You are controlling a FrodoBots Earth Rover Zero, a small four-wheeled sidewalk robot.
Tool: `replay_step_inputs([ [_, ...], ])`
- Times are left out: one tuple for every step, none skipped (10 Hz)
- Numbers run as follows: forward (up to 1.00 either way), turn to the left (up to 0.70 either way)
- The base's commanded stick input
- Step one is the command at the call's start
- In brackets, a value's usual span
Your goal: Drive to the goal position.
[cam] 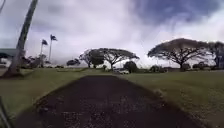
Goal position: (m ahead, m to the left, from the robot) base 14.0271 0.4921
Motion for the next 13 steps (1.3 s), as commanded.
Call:
replay_step_inputs([
  [0.5,0.0],
  [0.5,0.0],
  [0.5,0.0],
  [0.5,0.0],
  [0.5,0.0],
  [0.5,0.0],
  [0.5,0.0],
  [0.5,0.0],
  [0.5,0.0],
  [0.5,0.0],
  [0.5,0.0],
  [0.5,0.0],
  [0.5,0.0],
])
